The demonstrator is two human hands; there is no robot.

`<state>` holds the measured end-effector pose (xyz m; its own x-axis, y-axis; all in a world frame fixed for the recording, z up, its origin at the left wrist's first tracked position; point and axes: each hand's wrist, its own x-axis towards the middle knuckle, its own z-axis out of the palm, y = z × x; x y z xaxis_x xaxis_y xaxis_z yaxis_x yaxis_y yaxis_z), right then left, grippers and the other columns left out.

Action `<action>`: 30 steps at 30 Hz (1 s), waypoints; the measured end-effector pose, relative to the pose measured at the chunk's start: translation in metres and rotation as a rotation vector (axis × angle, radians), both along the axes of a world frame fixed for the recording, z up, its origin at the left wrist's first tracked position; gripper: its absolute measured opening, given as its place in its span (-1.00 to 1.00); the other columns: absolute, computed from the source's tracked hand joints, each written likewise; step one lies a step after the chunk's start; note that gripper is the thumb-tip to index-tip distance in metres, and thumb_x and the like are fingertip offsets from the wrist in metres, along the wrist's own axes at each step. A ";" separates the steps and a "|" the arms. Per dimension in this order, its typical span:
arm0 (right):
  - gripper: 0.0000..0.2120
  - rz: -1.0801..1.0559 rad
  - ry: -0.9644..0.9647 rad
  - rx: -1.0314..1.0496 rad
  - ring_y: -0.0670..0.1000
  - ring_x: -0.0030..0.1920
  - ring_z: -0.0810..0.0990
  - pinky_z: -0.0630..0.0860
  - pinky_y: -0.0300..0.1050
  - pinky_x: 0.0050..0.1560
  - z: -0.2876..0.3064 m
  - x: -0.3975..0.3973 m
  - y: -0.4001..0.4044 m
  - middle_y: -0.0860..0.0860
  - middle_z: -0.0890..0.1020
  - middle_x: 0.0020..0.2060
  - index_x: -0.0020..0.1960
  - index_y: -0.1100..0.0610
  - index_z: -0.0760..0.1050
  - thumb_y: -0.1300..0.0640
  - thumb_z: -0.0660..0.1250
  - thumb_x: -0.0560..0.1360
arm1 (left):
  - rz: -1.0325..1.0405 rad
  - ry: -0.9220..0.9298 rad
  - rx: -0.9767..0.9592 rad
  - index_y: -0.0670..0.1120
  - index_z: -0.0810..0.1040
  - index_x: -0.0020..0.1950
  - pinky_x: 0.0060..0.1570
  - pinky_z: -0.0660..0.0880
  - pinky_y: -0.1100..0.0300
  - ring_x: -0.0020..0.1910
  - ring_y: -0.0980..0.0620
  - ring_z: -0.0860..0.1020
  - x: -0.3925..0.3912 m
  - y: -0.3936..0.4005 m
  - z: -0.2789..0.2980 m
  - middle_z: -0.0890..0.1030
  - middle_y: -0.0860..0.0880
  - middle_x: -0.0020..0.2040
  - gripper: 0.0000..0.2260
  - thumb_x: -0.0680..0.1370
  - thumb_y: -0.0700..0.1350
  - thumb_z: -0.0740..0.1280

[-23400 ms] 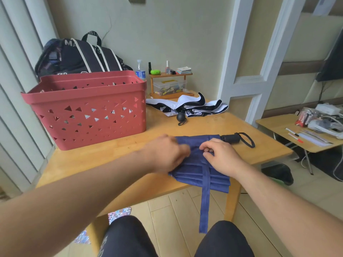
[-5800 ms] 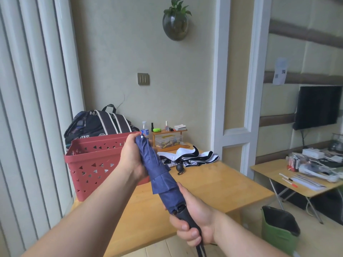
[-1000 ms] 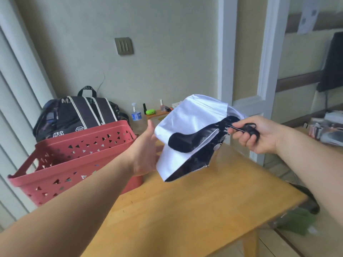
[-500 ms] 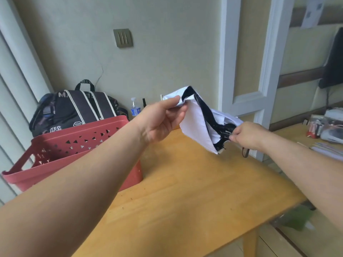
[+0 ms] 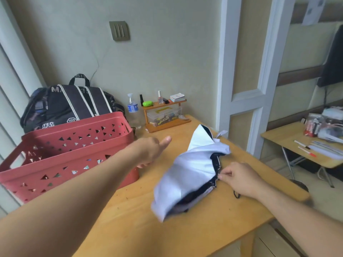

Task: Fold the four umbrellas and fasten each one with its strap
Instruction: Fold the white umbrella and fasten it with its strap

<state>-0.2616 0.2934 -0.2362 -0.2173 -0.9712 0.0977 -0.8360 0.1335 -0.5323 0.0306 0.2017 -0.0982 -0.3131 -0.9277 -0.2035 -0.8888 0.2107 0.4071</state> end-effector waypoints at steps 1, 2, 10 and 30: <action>-0.81 0.002 0.002 -0.040 -0.03 -0.07 0.50 0.44 -0.07 -0.05 -0.008 0.004 -0.001 -0.10 0.56 -0.26 -0.16 -0.14 0.70 -0.10 0.40 0.60 | -0.008 0.003 -0.047 0.00 0.46 0.26 -0.09 0.70 -0.06 -0.12 -0.19 0.69 0.001 -0.006 -0.009 0.63 -0.15 -0.07 -0.38 0.60 0.46 -0.05; -0.83 0.012 0.001 -0.068 0.01 -0.03 0.48 0.44 -0.05 0.01 -0.015 0.008 -0.002 -0.13 0.53 -0.24 -0.15 -0.18 0.69 -0.10 0.40 0.60 | -0.006 0.056 -0.036 0.00 0.45 0.30 -0.05 0.69 -0.05 -0.06 -0.19 0.68 0.000 -0.010 -0.017 0.62 -0.14 0.00 -0.41 0.62 0.44 0.00; -0.82 -0.065 0.107 -0.133 0.00 0.06 0.36 0.41 0.04 0.16 -0.030 0.003 -0.027 -0.18 0.48 -0.15 0.14 -0.26 0.67 -0.18 0.32 0.62 | -0.022 0.227 0.239 0.24 0.10 0.65 0.01 0.61 0.04 0.21 -0.12 0.55 -0.026 -0.028 -0.079 0.48 -0.01 0.42 -0.32 0.60 0.29 0.32; -0.65 -0.110 0.094 -0.336 0.10 0.26 0.38 0.39 0.04 0.27 -0.018 0.022 -0.084 -0.09 0.47 0.15 0.29 -0.12 0.58 0.15 0.41 0.54 | -0.044 0.803 0.061 0.22 0.51 0.32 0.12 0.64 0.02 -0.08 0.02 0.65 0.019 -0.002 -0.143 0.60 0.07 0.01 -0.74 0.65 0.02 0.40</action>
<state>-0.2391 0.2092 -0.2543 -0.2932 -0.8530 0.4317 -0.8740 0.0560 -0.4827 0.0493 0.1995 -0.2412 -0.4211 -0.9057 0.0495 -0.3117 0.1957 0.9298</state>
